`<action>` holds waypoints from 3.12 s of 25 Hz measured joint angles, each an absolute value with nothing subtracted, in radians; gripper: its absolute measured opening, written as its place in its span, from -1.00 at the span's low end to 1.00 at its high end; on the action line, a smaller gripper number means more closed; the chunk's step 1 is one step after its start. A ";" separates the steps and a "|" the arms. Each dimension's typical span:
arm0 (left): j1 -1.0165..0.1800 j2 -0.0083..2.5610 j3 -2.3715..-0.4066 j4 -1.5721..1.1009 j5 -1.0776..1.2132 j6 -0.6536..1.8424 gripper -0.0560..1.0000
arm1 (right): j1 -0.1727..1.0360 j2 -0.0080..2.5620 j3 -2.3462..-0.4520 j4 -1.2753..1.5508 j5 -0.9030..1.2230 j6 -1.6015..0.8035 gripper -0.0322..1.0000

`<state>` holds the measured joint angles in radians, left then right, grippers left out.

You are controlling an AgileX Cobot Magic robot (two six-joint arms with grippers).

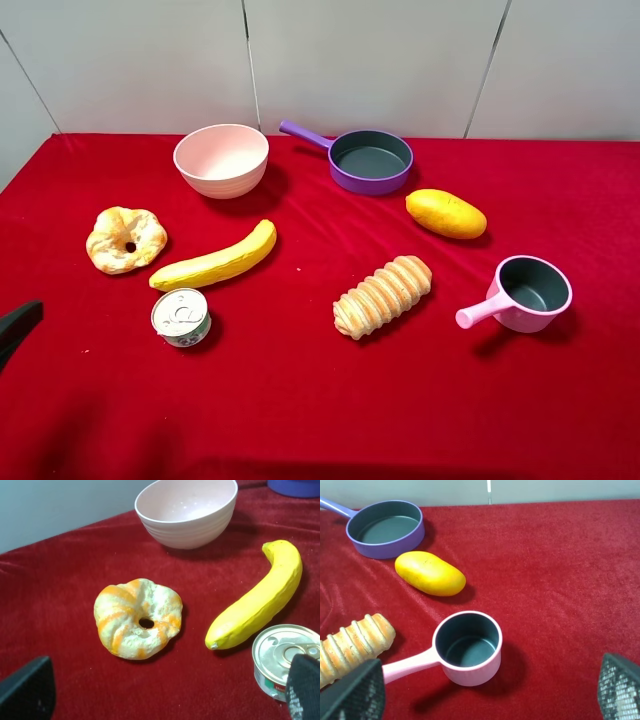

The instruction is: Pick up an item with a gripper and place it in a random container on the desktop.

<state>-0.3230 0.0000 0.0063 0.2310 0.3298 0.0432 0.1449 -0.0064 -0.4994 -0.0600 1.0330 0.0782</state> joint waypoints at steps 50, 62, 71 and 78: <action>-0.323 0.000 0.006 0.231 0.330 0.043 0.82 | 0.145 0.450 -0.630 -0.048 0.952 0.023 0.30; -0.323 0.000 0.006 0.231 0.330 0.043 0.82 | 0.196 0.802 -0.759 -0.016 0.870 -0.130 0.17; -0.323 0.000 0.006 0.231 0.330 0.043 0.82 | 0.339 1.079 -0.900 -0.053 0.821 -0.143 0.17; -0.323 0.000 0.006 0.231 0.330 0.043 0.82 | 0.374 1.280 -1.025 -0.061 0.791 -0.192 0.17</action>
